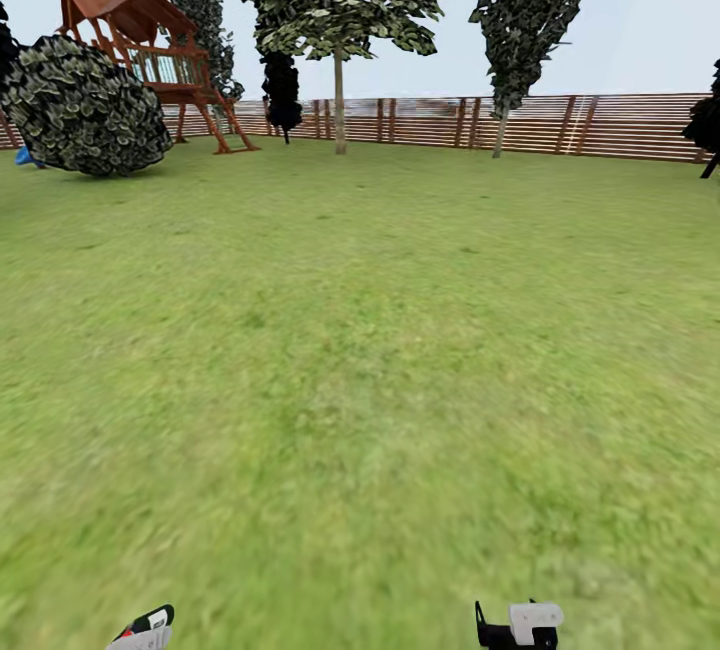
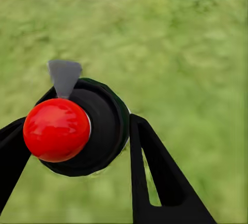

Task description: In the garden, pick up the pesticide atomizer on the floor and spray pesticide onto both trees until each tree trunk is fully covered.

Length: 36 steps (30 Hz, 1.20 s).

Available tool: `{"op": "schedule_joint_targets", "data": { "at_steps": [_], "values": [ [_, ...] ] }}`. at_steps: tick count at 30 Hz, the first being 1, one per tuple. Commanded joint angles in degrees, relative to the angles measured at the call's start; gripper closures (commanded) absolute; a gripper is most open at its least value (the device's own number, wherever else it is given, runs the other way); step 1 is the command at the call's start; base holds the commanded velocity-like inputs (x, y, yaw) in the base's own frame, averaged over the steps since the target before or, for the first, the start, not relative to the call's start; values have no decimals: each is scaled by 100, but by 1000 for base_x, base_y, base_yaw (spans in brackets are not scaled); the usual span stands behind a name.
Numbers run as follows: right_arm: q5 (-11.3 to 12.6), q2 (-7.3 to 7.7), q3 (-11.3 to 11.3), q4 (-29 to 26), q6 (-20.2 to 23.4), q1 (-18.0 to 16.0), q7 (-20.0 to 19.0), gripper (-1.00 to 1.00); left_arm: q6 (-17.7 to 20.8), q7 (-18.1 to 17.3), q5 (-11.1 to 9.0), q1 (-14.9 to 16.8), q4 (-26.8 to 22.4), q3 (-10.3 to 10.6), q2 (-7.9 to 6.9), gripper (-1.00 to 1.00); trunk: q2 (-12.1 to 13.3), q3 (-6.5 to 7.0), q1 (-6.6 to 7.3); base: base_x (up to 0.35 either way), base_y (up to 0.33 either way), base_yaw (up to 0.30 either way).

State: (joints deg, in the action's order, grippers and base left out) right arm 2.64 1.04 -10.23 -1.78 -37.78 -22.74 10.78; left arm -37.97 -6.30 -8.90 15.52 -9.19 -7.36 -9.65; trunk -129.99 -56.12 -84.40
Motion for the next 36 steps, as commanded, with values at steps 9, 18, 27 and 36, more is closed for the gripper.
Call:
{"op": "schedule_joint_targets", "data": {
  "at_steps": [9,18,27,36],
  "values": [
    [26,-7,-50,3,-10,-3,29,-100,-17,-56,-59,6,2,-20,0,100,-2,-5,-3,339,0,41],
    [26,-3,-49,5,-10,-3,29,-100,-18,-56,-63,5,5,-20,5,100,-2,-5,-3,339,0,59],
    [17,-8,-50,11,-10,-3,29,-100,-18,-56,-68,4,13,-20,2,100,-2,-5,-3,339,0,0],
    [6,0,-57,11,-8,-3,14,-100,-24,-56,-68,4,13,-20,1,100,-2,-5,-3,339,0,0]
  ]
}}
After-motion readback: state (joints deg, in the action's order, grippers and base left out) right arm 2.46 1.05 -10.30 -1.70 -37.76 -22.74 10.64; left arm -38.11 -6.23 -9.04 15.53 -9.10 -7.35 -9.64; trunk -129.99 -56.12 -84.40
